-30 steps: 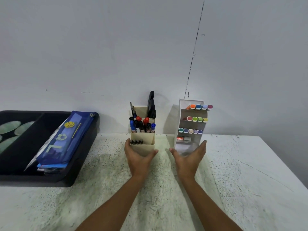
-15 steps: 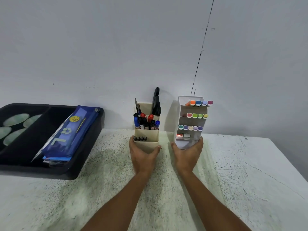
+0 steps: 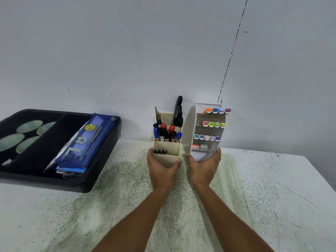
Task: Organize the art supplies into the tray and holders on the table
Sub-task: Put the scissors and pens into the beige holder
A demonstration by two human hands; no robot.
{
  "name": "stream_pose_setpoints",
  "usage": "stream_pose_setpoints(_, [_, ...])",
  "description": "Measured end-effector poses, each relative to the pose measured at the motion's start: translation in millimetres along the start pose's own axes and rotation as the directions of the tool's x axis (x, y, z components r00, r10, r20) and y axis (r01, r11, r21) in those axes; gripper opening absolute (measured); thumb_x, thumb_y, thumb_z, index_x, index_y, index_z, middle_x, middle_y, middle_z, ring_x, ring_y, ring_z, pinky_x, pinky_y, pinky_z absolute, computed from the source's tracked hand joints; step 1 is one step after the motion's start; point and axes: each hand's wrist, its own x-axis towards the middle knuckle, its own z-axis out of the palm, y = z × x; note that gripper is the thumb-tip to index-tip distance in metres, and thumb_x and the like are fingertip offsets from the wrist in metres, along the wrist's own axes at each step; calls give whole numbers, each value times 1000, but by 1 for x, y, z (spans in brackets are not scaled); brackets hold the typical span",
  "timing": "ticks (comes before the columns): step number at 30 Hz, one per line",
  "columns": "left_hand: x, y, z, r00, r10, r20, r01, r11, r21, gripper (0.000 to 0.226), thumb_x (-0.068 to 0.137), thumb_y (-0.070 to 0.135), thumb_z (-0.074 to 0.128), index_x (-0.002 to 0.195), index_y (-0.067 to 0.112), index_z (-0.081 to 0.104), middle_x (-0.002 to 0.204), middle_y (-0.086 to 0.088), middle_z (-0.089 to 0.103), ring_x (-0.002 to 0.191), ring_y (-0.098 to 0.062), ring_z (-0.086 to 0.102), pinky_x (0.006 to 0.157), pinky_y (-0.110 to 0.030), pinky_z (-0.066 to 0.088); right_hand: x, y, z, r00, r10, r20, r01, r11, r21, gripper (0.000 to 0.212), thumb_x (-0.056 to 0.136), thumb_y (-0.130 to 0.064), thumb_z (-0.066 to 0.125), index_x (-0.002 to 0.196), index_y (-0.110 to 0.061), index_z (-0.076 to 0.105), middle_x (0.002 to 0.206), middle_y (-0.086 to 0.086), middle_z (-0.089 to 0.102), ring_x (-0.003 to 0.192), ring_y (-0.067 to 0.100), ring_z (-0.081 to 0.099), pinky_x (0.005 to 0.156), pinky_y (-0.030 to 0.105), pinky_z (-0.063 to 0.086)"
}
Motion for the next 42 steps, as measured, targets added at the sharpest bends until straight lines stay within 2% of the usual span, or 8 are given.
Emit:
stream_pose_setpoints(7, [-4,4,-18,995,41,95,-36,998,-56,100,54,27,95,136,23,39,125,4,57,114,-13,57,91,-41,56,-22,14,-26,984,-59,165,65,998,-27,114,78,-18,80,155,-17,-3,162,0,8,147,25,20,106,30,31])
stream_pose_setpoints(12, [-17,-3,-58,947,114,300,-150,984,101,95,63,31,89,142,27,36,136,13,49,124,-7,48,99,-29,46,-71,16,-49,929,-260,265,272,962,-6,81,81,-5,69,149,-15,25,150,5,27,137,18,29,103,20,30])
stream_pose_setpoints(15, [-24,2,-96,892,164,420,-300,912,280,89,68,29,85,142,33,35,134,15,43,121,3,41,95,-11,39,-102,4,-47,810,-456,369,464,883,75,64,78,5,65,137,-6,44,137,12,40,126,20,41,99,0,27])
stream_pose_setpoints(20, [-5,48,-200,656,482,580,-739,566,365,61,71,27,78,126,7,61,124,-9,61,113,-21,59,93,-30,49,-144,-50,-11,565,-649,509,630,738,242,47,79,-1,64,126,-1,57,125,13,54,119,26,54,101,32,45])
stream_pose_setpoints(24, [42,74,-311,522,561,643,-853,345,391,57,77,37,78,121,2,64,119,-11,63,110,-25,60,98,-34,48,-186,-103,36,316,-790,525,789,526,317,48,78,-11,68,124,1,61,125,17,58,119,31,55,99,39,48])
stream_pose_setpoints(30, [113,53,-451,643,326,693,-763,201,614,82,78,65,62,138,9,53,140,-13,51,133,-33,44,109,-52,37,-250,-155,111,-5,-754,657,950,202,239,59,90,-40,64,138,-8,52,138,16,53,130,32,48,102,44,46])
stream_pose_setpoints(35, [147,14,-513,748,215,628,-661,157,734,95,82,83,23,150,18,35,152,-12,36,142,-35,30,116,-61,17,-276,-162,143,-63,-672,738,995,17,100,65,93,-49,56,145,-13,44,118,12,63,100,30,61,75,39,53])
stream_pose_setpoints(42, [162,-21,-519,714,252,653,-684,52,728,76,88,69,36,148,22,35,136,-16,48,121,-38,48,106,-61,28,-275,-160,141,-79,-717,693,993,-119,-10,64,78,-51,75,133,-23,59,75,0,67,63,15,65,44,24,46])
